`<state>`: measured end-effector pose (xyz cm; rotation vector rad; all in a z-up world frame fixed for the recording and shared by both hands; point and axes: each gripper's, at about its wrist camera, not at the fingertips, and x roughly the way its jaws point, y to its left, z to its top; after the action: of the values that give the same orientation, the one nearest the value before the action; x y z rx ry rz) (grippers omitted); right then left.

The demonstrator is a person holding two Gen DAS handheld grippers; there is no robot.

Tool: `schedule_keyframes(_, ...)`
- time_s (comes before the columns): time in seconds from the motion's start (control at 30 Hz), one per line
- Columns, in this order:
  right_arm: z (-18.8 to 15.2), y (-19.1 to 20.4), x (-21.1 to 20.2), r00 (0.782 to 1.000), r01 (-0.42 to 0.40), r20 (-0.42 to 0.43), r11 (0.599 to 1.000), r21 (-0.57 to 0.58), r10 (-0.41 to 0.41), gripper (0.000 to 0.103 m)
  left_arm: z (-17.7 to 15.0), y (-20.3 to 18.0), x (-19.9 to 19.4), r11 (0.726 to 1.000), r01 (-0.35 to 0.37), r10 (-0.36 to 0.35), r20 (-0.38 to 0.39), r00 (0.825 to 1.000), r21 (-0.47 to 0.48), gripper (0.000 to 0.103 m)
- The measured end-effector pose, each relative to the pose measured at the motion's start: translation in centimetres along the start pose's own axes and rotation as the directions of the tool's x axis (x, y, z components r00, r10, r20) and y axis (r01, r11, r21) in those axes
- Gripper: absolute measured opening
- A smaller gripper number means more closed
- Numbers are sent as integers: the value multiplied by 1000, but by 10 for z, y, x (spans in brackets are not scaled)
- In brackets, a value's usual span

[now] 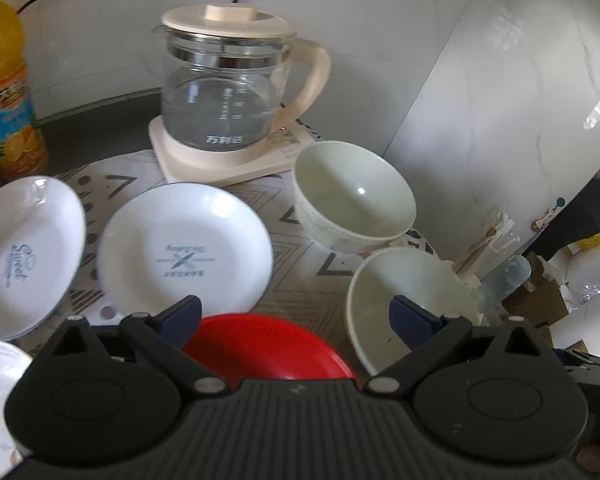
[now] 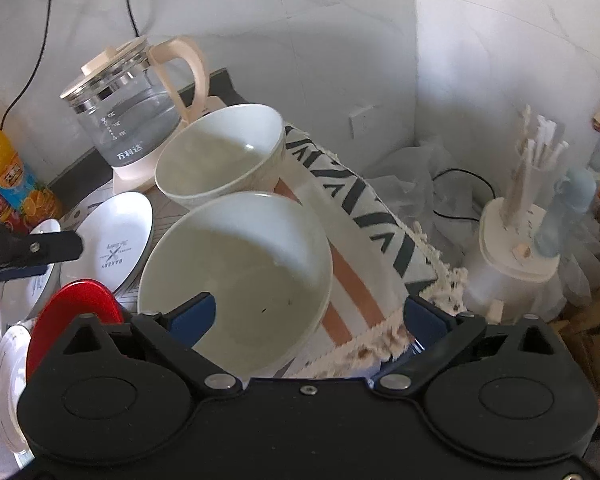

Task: Organize plates and bowls
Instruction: 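Move both grippers toward the large white bowl beside the red bowl, then close both grippers on the large white bowl rim and lift it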

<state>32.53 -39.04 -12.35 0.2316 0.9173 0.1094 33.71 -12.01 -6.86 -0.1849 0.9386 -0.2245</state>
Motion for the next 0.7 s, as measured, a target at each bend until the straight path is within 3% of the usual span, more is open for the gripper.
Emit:
schedule_keyframes(0.1,4,-10,10,1000,-19,-18,1000,3,20,82,3,-8,12,1000,9,-9,-9,1000,1,93)
schedule_keyframes(0.17,5,-13,17,999,-35,-32,999,6,35,79,5,-14,20,1000,14,-14,-10,1000,0,90)
schedule_keyframes(0.27,4,-15,28,998,-47,-44,999,-4,47,76,6,-22,33,1000,29,-29,-36,999,3,75)
schedule_keyframes(0.43,3,-19,46,993,-66,-96,998,-4,66,58,5,-30,58,1000,21,-19,-90,996,13,52)
schedule_keyframes(0.57,3,-21,52,992,-73,-99,997,-3,72,56,2,-31,78,1000,13,-11,-146,989,12,38)
schedule_keyframes(0.7,4,-21,61,990,-87,-114,996,3,87,36,4,-34,89,1000,3,0,-172,985,17,23)
